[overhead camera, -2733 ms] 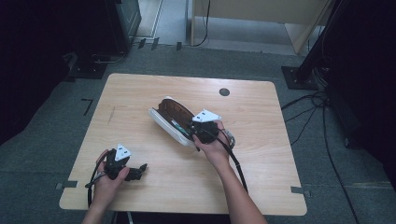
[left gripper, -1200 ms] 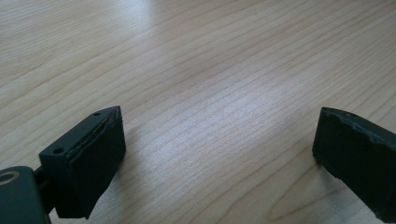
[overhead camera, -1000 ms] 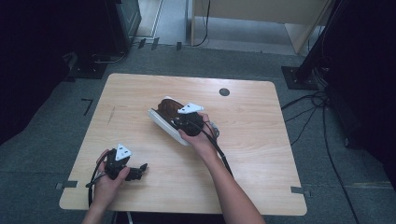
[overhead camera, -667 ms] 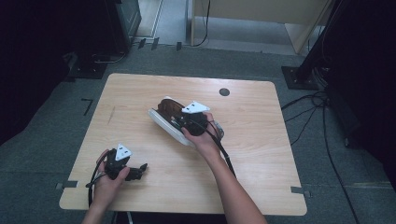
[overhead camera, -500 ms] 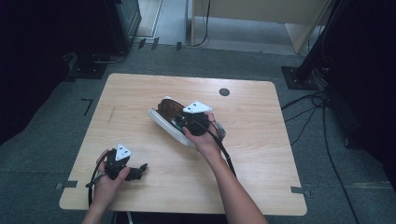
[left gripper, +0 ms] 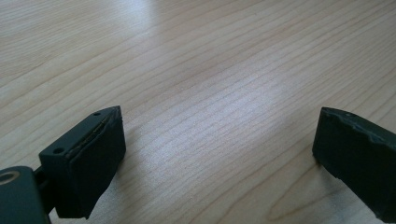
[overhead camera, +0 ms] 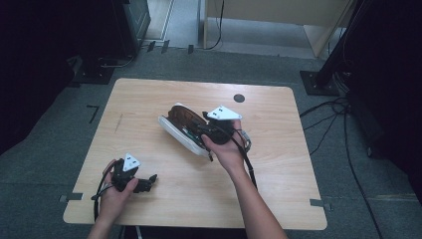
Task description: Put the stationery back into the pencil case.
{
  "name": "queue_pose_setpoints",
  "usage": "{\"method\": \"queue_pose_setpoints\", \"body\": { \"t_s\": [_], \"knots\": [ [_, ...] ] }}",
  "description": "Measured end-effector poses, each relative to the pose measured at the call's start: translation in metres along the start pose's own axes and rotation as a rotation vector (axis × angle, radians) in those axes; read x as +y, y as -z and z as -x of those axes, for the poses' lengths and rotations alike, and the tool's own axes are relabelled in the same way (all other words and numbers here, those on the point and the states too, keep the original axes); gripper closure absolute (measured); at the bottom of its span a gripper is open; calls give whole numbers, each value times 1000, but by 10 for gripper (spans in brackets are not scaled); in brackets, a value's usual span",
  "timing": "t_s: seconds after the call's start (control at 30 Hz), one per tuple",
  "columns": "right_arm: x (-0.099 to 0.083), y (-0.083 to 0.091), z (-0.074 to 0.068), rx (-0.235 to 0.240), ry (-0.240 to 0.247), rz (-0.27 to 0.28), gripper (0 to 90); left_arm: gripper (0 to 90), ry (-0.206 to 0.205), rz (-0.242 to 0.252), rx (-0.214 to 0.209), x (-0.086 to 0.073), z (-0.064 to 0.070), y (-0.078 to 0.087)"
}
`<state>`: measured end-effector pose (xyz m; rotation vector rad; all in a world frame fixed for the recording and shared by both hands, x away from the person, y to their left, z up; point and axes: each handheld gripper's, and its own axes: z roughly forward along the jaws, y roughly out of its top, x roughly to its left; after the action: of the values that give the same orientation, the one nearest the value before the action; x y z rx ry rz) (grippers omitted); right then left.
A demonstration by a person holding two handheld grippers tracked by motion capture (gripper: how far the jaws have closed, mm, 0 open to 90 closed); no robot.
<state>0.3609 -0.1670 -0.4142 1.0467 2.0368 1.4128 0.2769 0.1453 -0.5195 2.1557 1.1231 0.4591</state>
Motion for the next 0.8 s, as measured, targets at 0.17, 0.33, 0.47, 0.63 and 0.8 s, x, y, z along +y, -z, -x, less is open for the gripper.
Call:
{"method": "queue_pose_setpoints", "body": {
  "t_s": [0.17, 0.33, 0.47, 0.63, 0.8],
  "knots": [
    [5, 17, 4, -84, -19, -71, 178, 29, -3, -2, 0, 0, 0, 0],
    [-2, 37, 8, -58, 4, -95, 34, 29, -3, -2, 0, 0, 0, 0],
    [-12, 54, 16, -114, -10, -101, 0, 29, -2, -2, 0, 0, 0, 0],
    [-27, 73, 32, -167, -39, -110, 0, 29, -3, -2, 0, 0, 0, 0],
    [-49, 90, 46, -203, -78, -148, 0, 29, 3, 3, 0, 0, 0, 0]
  ]
}}
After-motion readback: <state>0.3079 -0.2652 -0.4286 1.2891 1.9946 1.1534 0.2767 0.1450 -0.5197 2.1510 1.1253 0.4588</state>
